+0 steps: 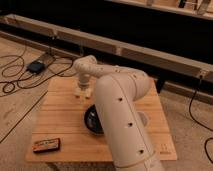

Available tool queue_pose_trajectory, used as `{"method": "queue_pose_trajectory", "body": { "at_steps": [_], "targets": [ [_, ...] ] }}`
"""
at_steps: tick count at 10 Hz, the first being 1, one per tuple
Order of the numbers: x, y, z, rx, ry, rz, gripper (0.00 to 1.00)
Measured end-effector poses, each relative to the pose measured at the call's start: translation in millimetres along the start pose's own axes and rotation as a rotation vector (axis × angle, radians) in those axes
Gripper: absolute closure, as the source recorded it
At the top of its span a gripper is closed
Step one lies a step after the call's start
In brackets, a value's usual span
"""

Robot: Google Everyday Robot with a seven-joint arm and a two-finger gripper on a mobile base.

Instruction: Place the white sponge in the ceramic bowl

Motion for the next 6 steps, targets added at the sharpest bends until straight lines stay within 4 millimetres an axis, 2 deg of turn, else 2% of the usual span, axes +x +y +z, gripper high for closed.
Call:
{"method": "queue_pose_trajectory", "body": {
  "at_steps": [4, 5, 6],
  "targets": [
    [-5.6, -13.4, 11.2, -0.013, -0.001, -0.023, 0.21],
    [-6.1, -14.4, 14.1, -0.020, 0.001, -0.026, 0.24],
    [-6.4, -16.0, 17.6, -0.029, 0.002, -0.029, 0.35]
  ]
}}
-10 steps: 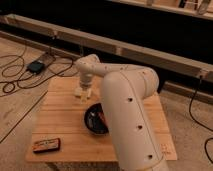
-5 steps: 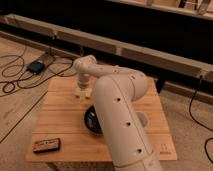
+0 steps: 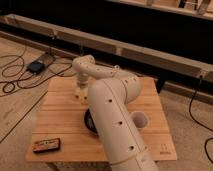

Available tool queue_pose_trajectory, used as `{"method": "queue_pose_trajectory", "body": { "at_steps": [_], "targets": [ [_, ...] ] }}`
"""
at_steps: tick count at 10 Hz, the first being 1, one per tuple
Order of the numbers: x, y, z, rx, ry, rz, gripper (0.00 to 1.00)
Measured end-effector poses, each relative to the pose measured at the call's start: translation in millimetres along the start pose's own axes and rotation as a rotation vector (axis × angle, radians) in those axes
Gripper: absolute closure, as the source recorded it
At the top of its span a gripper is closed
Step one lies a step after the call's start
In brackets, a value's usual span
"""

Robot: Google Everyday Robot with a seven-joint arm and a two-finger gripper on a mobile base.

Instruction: Place the white sponge in the ceramic bowl

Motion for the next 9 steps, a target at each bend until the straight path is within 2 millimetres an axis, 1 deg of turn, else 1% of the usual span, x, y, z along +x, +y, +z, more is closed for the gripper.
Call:
{"method": "queue_pose_trajectory", "body": {
  "at_steps": [2, 3, 4, 5, 6, 7, 9],
  "targets": [
    [0.6, -5.0, 0.7, -0.003, -0.004, 0.004, 0.54],
    [2.2, -6.1, 0.5, -0.008, -0.005, 0.009, 0.65],
    [5.7, -6.8, -1.4, -0.011, -0.001, 0.014, 0.76],
    [8.4, -5.9, -3.1, -0.015, 0.003, 0.016, 0.84],
    [15.0, -3.1, -9.5, -0.023, 0.013, 0.020, 0.95],
    [16.6, -2.1, -17.7, -0.022, 0.008, 0.027, 0.99],
    [18.8, 4.9, -34.2, -0.029, 0.003, 0.034, 1.00]
  ]
}}
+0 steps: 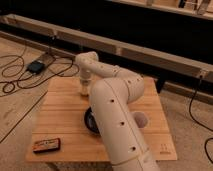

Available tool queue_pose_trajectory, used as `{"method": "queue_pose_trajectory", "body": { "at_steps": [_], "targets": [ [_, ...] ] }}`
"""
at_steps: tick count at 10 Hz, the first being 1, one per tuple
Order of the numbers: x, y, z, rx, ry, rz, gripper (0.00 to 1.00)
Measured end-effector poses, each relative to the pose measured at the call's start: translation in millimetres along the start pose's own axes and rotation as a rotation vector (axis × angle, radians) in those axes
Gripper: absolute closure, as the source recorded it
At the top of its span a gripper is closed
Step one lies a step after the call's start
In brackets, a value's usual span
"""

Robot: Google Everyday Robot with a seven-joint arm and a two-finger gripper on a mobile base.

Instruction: Place the white sponge in the ceramic bowl

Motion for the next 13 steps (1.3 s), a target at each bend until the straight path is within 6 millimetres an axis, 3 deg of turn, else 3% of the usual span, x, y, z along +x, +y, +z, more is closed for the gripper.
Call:
{"method": "queue_pose_trajectory", "body": {
  "at_steps": [3, 6, 8, 13],
  "targets": [
    [6.7, 16.1, -28.6, -0.006, -0.002, 0.002, 1.00],
    [16.2, 51.1, -57.6, -0.022, -0.003, 0.011, 1.00],
    [21.7, 84.5, -74.6, -0.034, -0.004, 0.017, 1.00],
    [51.9, 148.1, -88.3, -0.068, -0.040, 0.112, 0.97]
  ]
}}
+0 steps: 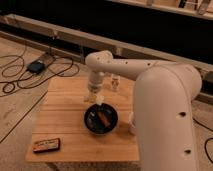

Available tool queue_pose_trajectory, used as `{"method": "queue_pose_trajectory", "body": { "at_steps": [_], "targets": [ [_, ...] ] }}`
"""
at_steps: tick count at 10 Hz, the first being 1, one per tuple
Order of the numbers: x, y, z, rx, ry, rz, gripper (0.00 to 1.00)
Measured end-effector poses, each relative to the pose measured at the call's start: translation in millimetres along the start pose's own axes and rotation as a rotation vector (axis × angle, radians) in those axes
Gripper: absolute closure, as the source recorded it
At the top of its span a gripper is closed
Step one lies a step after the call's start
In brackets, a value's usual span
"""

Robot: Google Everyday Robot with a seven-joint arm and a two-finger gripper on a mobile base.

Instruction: Place the white sponge in the ceramic bowl

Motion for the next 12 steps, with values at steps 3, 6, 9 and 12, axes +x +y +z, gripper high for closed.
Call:
{"method": "queue_pose_trajectory", "body": {
  "at_steps": [3, 6, 9, 12],
  "targets": [
    [24.0, 15.2, 7.5, -0.032, -0.026, 0.060, 0.69],
    [25.0, 27.6, 20.3, -0.062, -0.023, 0.040, 0.37],
    [26.5, 31.3, 27.5, -0.079, -0.012, 0.023, 0.20],
    [26.8, 27.7, 31.4, -0.082, -0.013, 0.016, 0.20]
  ]
}}
